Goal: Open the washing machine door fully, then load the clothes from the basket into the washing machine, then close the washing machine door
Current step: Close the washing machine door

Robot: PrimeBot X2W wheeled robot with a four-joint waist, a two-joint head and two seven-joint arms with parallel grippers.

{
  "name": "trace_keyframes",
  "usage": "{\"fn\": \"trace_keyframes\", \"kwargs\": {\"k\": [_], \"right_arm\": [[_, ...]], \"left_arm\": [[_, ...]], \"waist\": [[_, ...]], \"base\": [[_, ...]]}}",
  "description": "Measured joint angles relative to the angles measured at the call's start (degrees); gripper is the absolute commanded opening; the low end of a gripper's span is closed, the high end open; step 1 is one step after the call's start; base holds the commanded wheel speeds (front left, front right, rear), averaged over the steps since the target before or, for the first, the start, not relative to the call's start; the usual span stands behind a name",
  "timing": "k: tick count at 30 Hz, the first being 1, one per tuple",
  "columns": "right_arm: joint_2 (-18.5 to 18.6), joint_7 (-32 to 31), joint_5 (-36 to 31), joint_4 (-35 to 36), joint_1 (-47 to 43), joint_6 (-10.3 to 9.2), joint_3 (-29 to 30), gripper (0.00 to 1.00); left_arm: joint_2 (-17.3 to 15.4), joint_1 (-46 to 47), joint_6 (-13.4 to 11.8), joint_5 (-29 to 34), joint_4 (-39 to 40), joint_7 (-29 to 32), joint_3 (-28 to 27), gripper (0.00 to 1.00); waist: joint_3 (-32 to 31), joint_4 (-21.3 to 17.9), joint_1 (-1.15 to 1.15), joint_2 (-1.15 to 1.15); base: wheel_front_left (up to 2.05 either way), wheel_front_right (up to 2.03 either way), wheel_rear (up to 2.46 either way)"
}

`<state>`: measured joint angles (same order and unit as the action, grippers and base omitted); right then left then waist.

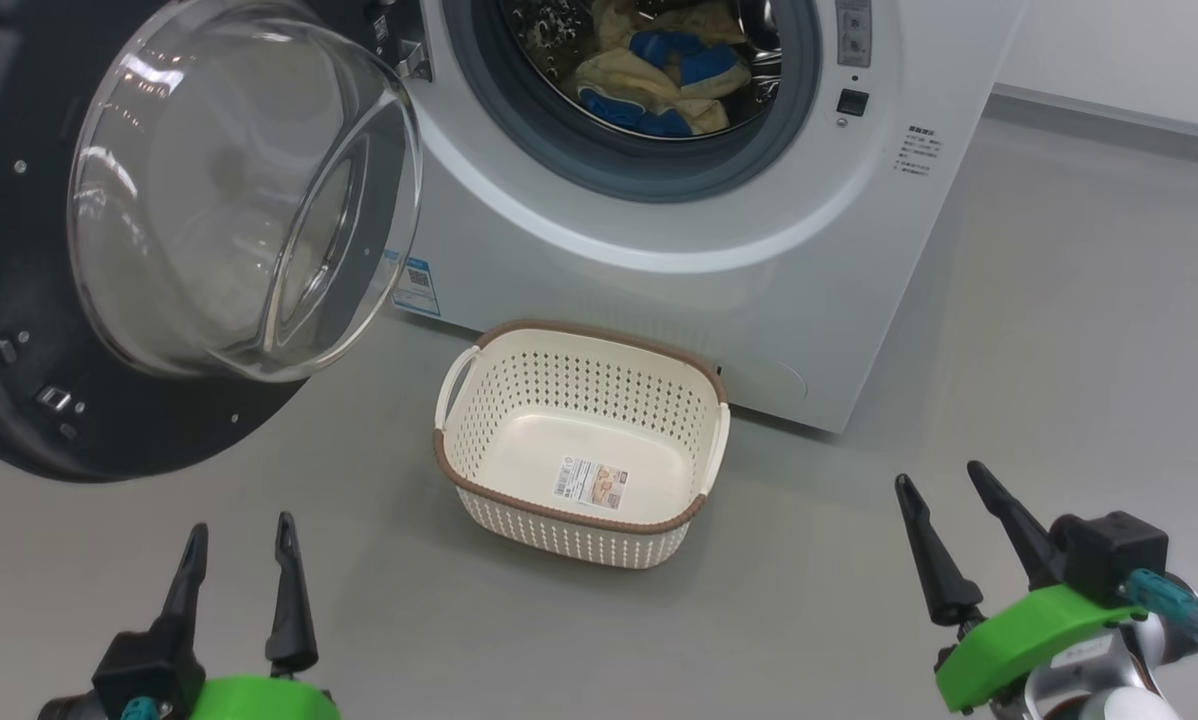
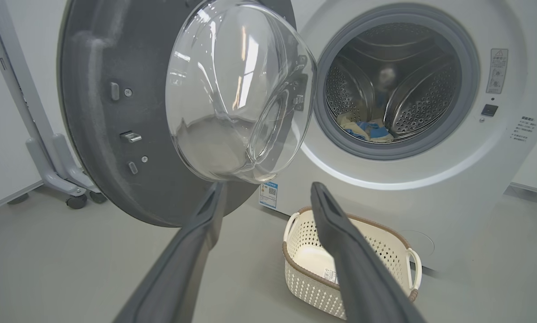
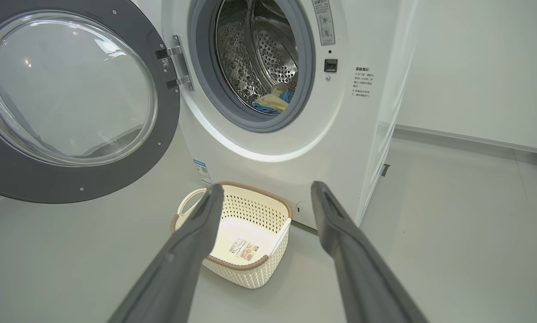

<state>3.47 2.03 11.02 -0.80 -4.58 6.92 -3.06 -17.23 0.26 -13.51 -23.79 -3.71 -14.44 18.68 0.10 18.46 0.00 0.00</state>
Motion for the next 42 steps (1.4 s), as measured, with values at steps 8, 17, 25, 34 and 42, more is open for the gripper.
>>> {"fn": "trace_keyframes", "kwargs": {"k": [8,17,25,34,42], "right_arm": [[-0.02,0.0,0.0,-0.29,0.01,0.0,-0.36,1.0],[-0.02,0.0,0.0,-0.29,0.05,0.0,-0.33,1.0],[-0.01,-0.01,0.0,-0.19,0.09,0.0,-0.02,1.0],[0.0,-0.03,0.0,0.12,0.09,0.0,0.41,1.0],[0.05,-0.6,0.0,0.86,0.08,-0.01,0.64,1.0]], "left_arm": [[0.04,-0.01,-0.13,0.0,0.18,0.0,-0.16,1.0],[0.26,0.02,1.07,-1.08,1.02,0.0,-1.2,0.0],[0.7,0.04,5.26,-3.22,1.88,0.0,-3.96,0.0],[1.87,0.19,13.23,-13.19,3.7,0.0,-9.77,0.0],[1.1,2.38,18.12,-25.29,4.57,0.36,-15.78,0.0]], "waist": [[0.21,0.55,0.0,0.0],[0.51,0.16,0.0,0.0],[0.95,0.33,0.0,0.0],[0.88,0.75,0.0,0.0],[1.24,0.82,0.0,0.0]], "base": [[0.0,0.0,0.0],[0.0,0.0,0.0],[0.0,0.0,0.0],[0.0,0.0,0.0],[0.0,0.0,0.0]]}}
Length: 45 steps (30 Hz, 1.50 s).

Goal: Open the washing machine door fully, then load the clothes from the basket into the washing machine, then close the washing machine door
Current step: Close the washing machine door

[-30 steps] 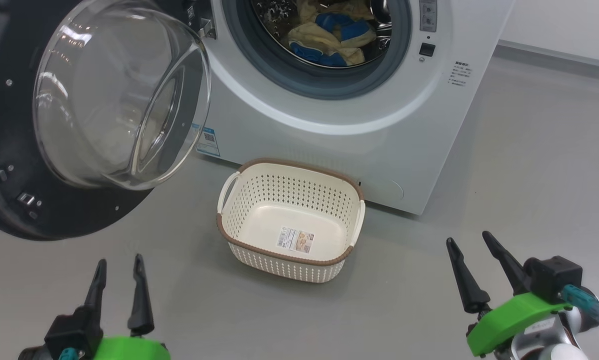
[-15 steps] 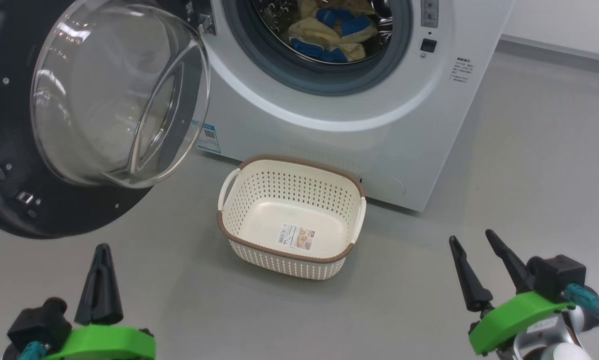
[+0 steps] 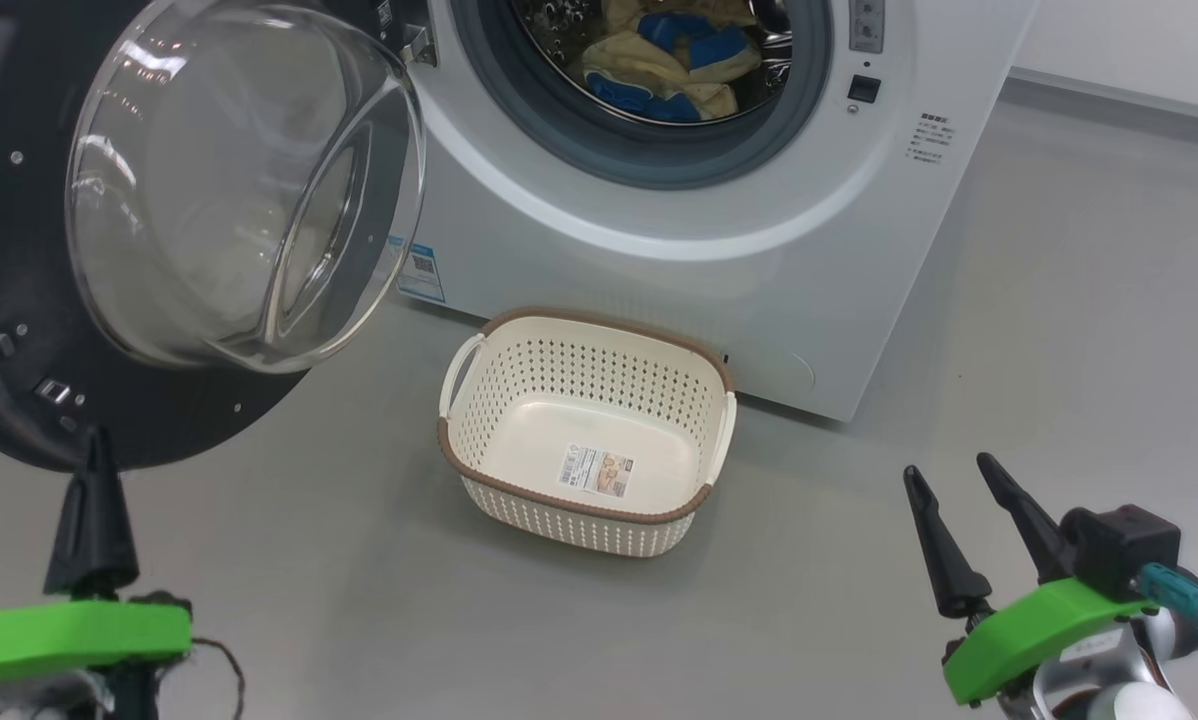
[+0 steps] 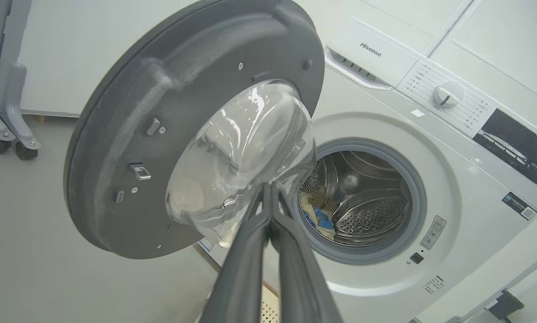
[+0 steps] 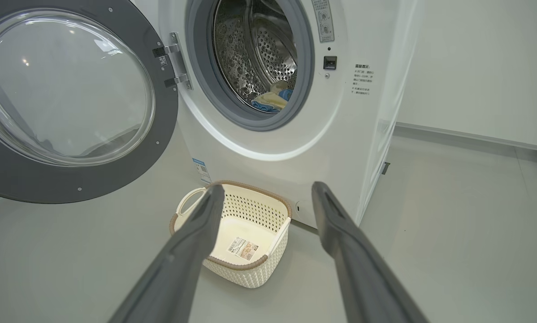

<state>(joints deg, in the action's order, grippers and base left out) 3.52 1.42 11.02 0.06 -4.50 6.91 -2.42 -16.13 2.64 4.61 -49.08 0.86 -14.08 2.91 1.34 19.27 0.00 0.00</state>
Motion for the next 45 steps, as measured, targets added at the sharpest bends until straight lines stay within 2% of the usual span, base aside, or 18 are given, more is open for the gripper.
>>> {"fn": "trace_keyframes", "kwargs": {"k": [3,4,10,20,28,39,45], "right_arm": [[0.11,-0.02,-0.01,0.38,0.0,0.01,0.19,1.0],[0.11,-0.02,-0.01,0.38,0.0,0.01,0.19,1.0],[0.23,-0.55,-0.01,0.93,-0.01,0.01,0.62,1.0],[1.22,-1.77,-0.02,2.2,0.2,0.01,0.7,1.0],[2.3,-2.91,-0.02,3.07,1.11,0.01,0.41,1.0],[4.35,-4.82,-0.01,4.91,2.14,0.01,0.36,1.0],[5.3,-6.02,-0.01,6.11,2.62,0.01,0.42,1.0]], "left_arm": [[0.0,0.81,1.13,-5.52,0.19,0.07,-2.88,0.0],[0.0,0.81,1.13,-5.52,0.19,0.07,-2.88,0.0],[-0.11,3.01,2.25,-17.86,0.88,0.58,-7.69,0.0],[-5.23,10.29,2.48,-33.68,0.24,3.08,-11.33,0.0],[-8.77,14.62,2.48,-39.47,-7.25,4.3,-13.69,0.0],[-9.76,19.47,2.48,-44.58,-15.93,8.28,-17.53,0.0],[-10.47,21.84,2.48,-44.96,-19.85,10.1,-19.85,0.0]], "waist": [[0.21,0.0,0.0,0.0],[0.21,0.0,0.0,0.0],[0.75,0.35,0.0,0.0],[2.79,0.75,0.0,0.0],[4.51,-0.09,0.0,0.0],[6.86,-2.09,0.0,0.0],[8.14,-2.62,0.0,0.0]], "base": [[0.0,0.0,0.0],[0.0,0.0,0.0],[0.0,0.0,0.0],[0.0,0.0,0.0],[0.0,0.0,0.0],[0.0,0.0,0.0],[0.0,0.0,0.0]]}}
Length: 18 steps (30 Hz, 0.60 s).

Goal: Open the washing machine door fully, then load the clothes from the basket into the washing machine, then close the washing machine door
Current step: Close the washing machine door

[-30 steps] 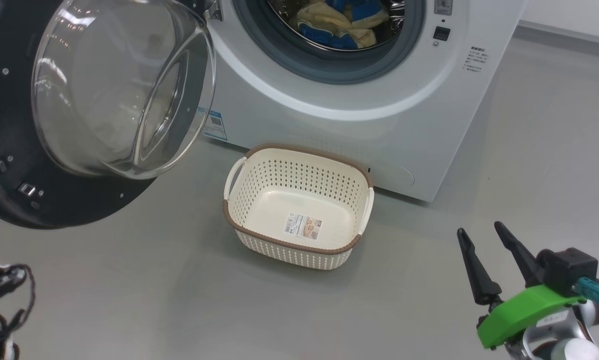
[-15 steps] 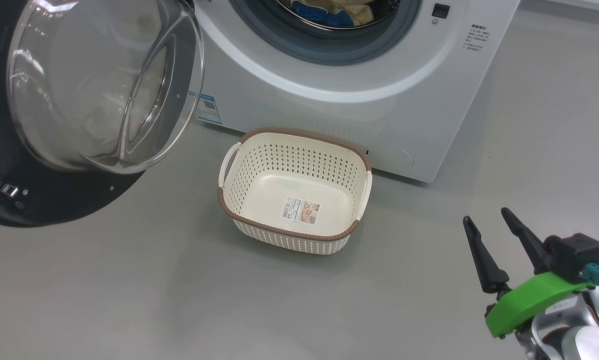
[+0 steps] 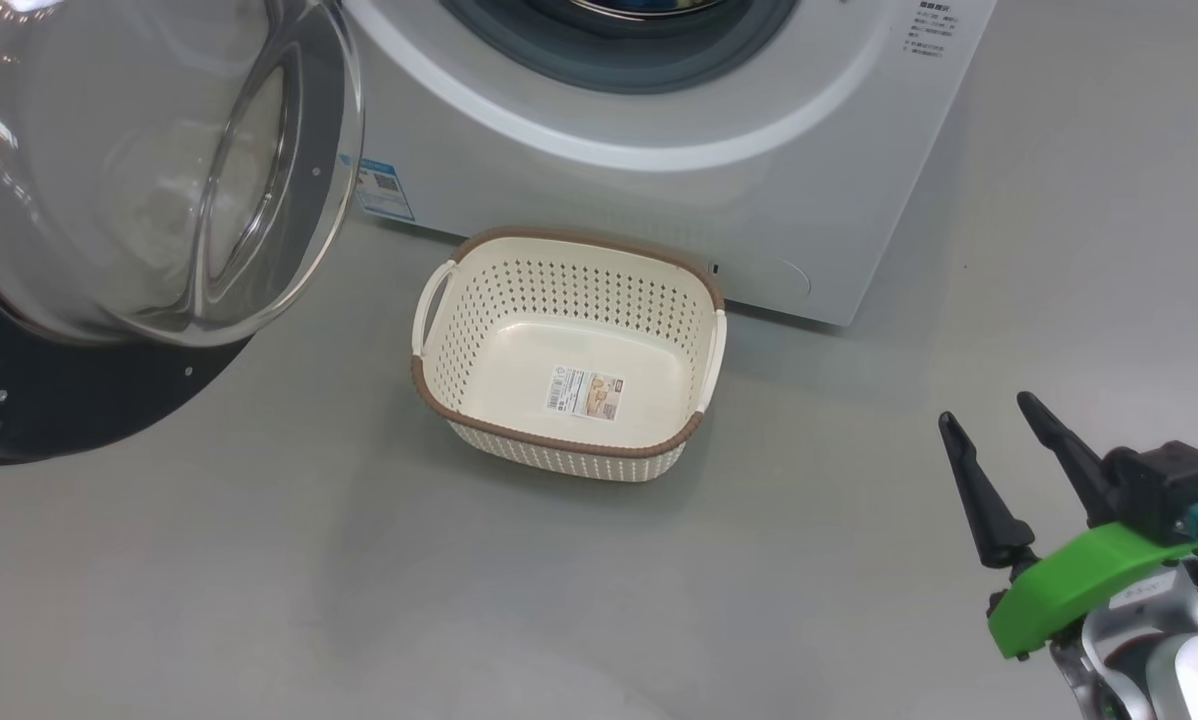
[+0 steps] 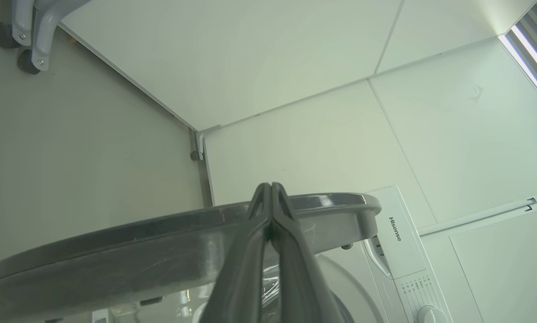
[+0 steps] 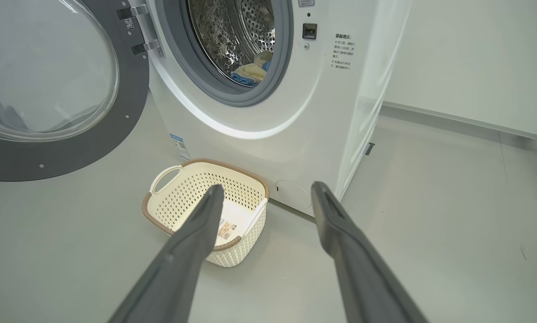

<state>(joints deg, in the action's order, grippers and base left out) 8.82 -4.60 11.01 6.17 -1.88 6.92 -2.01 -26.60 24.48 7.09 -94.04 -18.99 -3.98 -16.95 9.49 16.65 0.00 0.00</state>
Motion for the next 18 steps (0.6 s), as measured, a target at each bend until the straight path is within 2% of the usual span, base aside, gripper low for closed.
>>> {"fn": "trace_keyframes", "kwargs": {"k": [9,18], "right_arm": [[1.7,-1.9,0.01,1.3,0.14,0.0,-0.59,1.0],[2.34,-3.2,0.09,2.57,0.12,0.0,-0.91,1.0]], "left_arm": [[-0.25,3.33,0.0,-0.54,-6.89,4.06,-1.77,0.0],[-0.52,5.11,0.0,1.21,-8.9,5.86,-1.74,0.0]], "waist": [[1.01,-0.86,0.0,0.0],[0.87,-1.68,0.0,0.0]], "base": [[0.0,0.0,0.0],[0.0,0.0,0.0]]}}
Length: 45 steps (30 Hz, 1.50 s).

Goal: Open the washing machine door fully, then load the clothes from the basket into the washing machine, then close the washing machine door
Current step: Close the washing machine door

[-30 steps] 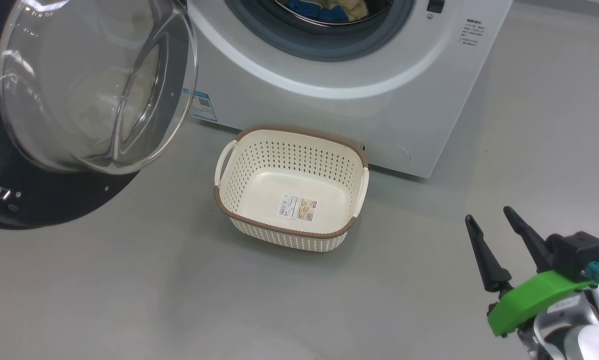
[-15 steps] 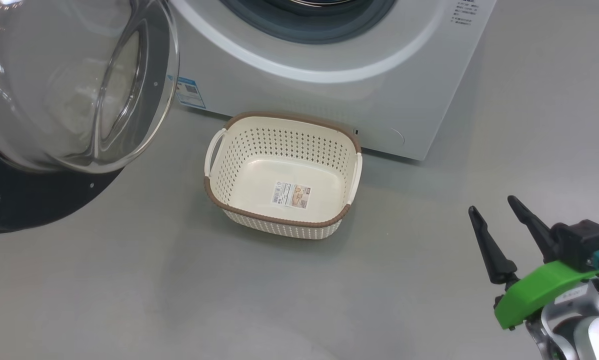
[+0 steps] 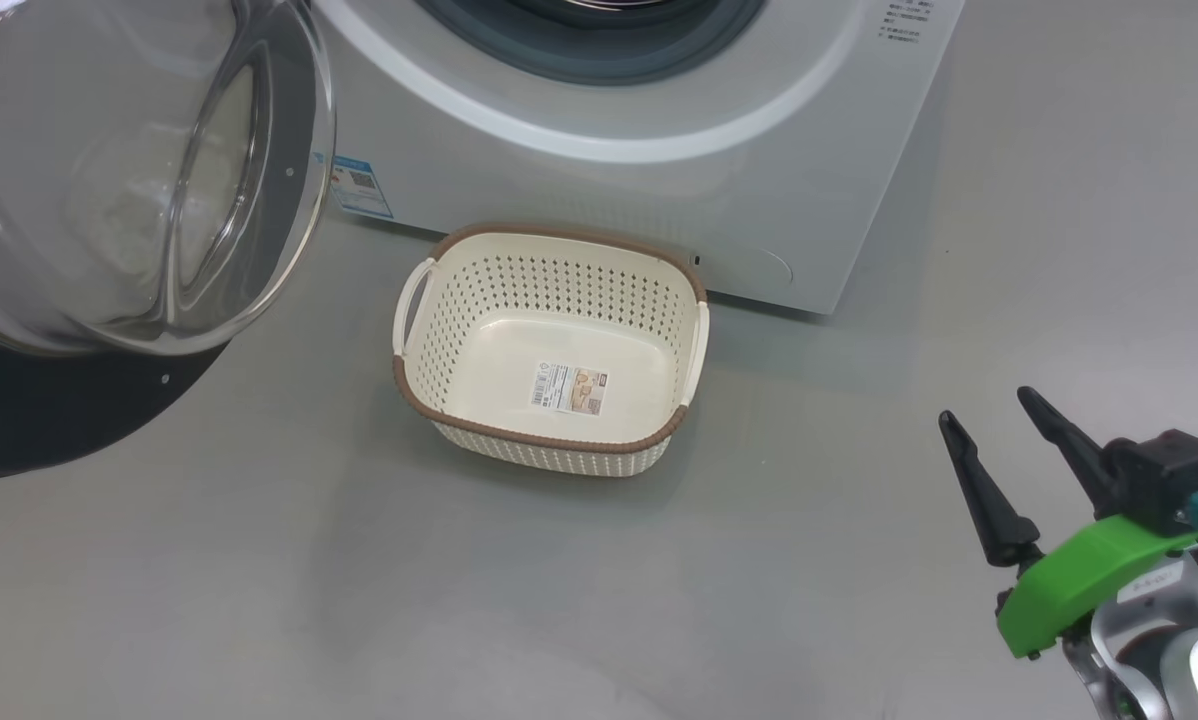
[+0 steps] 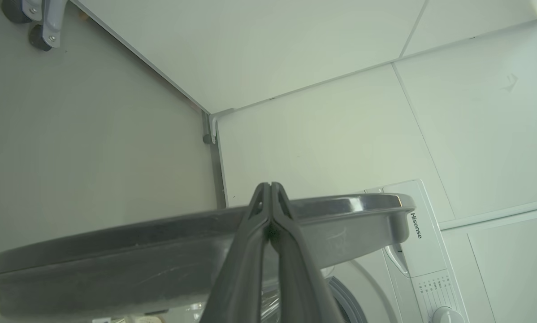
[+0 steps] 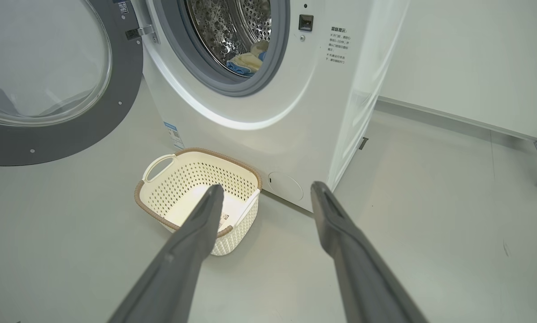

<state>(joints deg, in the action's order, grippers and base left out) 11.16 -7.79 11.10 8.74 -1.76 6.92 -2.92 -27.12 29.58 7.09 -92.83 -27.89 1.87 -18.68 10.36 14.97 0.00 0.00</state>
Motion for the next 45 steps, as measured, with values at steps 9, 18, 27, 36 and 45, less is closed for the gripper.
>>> {"fn": "trace_keyframes", "kwargs": {"k": [9,18,27,36,45], "right_arm": [[0.37,-0.82,0.0,0.63,-0.01,0.0,-0.34,1.0],[0.38,-0.9,0.0,1.18,-0.08,0.0,-0.22,1.0],[0.36,-1.38,-0.01,1.22,-0.08,0.0,-0.18,1.0],[0.03,-1.37,-0.01,1.16,-0.06,0.0,-0.16,1.0],[-0.43,-1.37,-0.01,0.76,0.02,0.0,-0.18,1.0]], "left_arm": [[0.0,1.1,0.0,1.56,-2.76,-0.3,0.16,0.0],[-0.18,1.1,0.0,1.41,-2.66,3.2,0.23,0.0],[0.71,0.8,-0.01,-0.63,0.27,8.28,0.08,0.0],[4.17,-0.98,-0.01,-1.91,6.69,11.93,-1.4,0.0],[8.62,-1.85,0.0,-2.54,12.6,15.78,-3.59,0.0]], "waist": [[0.04,-0.68,0.0,0.0],[0.14,-0.46,0.0,0.0],[0.45,0.78,0.0,0.0],[0.61,1.89,0.0,0.0],[0.74,2.31,0.0,0.0]], "base": [[0.0,0.0,0.0],[0.0,0.0,0.0],[0.0,0.0,0.0],[0.0,0.0,0.0],[0.0,0.0,0.0]]}}
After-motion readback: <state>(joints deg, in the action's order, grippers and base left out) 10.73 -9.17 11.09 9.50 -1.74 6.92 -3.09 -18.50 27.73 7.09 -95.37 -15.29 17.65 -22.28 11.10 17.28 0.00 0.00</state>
